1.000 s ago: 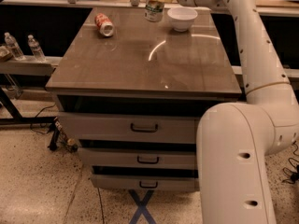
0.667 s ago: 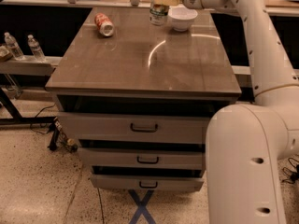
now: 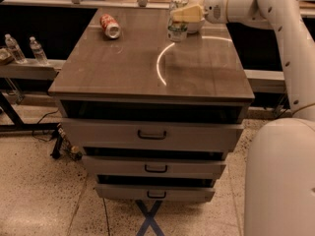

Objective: Pick 7up can from white bowl and place on counter

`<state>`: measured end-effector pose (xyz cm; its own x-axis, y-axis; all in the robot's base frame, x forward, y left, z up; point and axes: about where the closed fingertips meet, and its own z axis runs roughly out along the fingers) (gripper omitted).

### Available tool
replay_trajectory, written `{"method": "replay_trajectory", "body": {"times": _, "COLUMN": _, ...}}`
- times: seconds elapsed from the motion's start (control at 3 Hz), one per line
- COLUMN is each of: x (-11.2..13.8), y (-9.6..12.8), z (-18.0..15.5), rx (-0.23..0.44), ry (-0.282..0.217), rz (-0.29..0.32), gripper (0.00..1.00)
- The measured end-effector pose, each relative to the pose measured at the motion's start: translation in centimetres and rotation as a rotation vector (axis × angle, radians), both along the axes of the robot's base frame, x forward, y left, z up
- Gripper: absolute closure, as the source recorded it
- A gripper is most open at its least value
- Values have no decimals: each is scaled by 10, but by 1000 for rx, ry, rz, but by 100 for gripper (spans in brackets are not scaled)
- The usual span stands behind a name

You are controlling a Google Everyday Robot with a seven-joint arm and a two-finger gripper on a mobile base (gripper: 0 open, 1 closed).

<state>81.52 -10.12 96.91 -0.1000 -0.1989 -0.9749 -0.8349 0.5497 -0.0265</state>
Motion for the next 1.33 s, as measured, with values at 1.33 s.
{"method": "replay_trajectory", "body": {"times": 1.33, "x": -46, "y": -10, "z": -60, "rx": -54, "ry": 17, "rz": 189, "gripper": 63}}
